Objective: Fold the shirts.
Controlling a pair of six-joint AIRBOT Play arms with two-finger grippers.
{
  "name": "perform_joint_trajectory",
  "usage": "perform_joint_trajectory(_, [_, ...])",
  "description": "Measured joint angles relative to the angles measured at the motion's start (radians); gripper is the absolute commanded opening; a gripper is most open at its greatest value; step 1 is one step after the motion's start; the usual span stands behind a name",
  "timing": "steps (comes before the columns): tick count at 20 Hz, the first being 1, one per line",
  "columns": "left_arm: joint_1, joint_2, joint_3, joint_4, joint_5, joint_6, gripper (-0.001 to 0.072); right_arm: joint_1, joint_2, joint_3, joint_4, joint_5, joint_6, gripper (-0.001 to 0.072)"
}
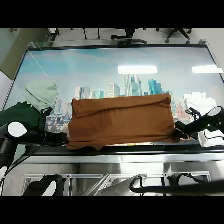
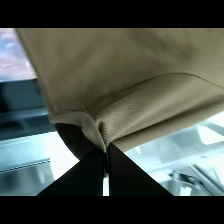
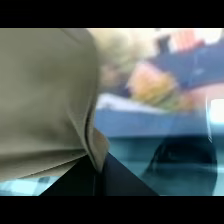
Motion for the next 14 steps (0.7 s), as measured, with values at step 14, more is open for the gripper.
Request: perform_joint_trajectory(14, [-0.032, -0.592, 0.571, -0.066, 0.196, 0.044, 0.0011, 0.008, -0.151, 0.193, 0.544, -0.296, -0.322, 0.0021])
